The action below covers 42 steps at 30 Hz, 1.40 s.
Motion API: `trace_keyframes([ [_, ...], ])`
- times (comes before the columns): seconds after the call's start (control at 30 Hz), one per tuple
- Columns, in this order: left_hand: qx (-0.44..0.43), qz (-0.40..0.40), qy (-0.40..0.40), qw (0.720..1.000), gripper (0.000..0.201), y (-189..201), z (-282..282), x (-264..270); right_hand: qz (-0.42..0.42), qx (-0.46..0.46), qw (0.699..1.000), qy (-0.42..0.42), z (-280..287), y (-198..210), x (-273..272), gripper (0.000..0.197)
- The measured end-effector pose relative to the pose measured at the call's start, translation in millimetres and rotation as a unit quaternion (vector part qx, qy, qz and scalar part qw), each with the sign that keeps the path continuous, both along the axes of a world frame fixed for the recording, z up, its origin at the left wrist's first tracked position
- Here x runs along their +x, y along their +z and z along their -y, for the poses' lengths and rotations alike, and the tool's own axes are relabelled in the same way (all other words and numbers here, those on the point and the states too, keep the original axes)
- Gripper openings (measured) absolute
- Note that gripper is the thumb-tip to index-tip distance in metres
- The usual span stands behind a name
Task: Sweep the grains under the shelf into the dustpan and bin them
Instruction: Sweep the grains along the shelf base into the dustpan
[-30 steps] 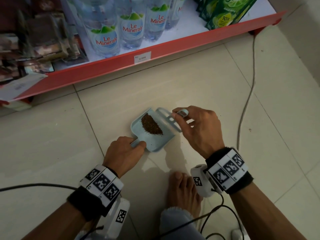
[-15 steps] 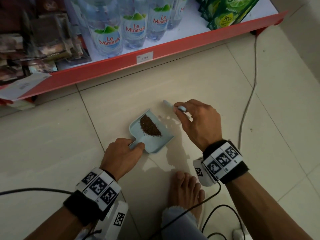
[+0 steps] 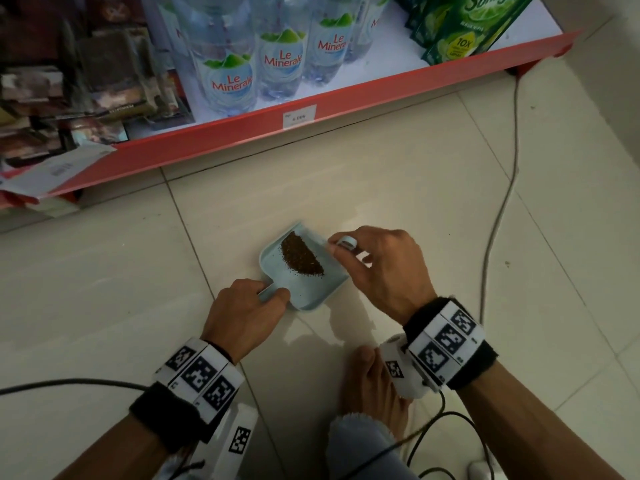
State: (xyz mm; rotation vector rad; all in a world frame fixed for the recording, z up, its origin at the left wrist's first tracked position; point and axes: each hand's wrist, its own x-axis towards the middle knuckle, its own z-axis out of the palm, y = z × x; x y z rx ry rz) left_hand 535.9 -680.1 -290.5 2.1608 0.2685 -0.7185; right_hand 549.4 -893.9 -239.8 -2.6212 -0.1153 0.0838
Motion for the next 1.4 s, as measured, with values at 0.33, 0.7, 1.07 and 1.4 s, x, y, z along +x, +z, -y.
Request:
trace_keyframes([
  [0.33,-0.042,0.016,0.024,0.999,0.051,3,-24,-13,0.147,0.029,0.983,-0.104,34,14,54,0.022],
  [0.7,-0.027,0.041,0.076,0.996,0.032,-6,-57,-32,-0.051,-0.044,0.956,0.285,29,0,54,0.02],
  [1.07,-0.016,0.039,0.029,0.999,0.043,-2,-33,-23,0.078,-0.038,0.99,0.111,49,21,17,0.021],
  [1.4,-0.001,0.017,0.018,1.0,0.051,3,-26,-18,0.042,0.11,0.993,-0.005,-3,11,-9,0.011],
])
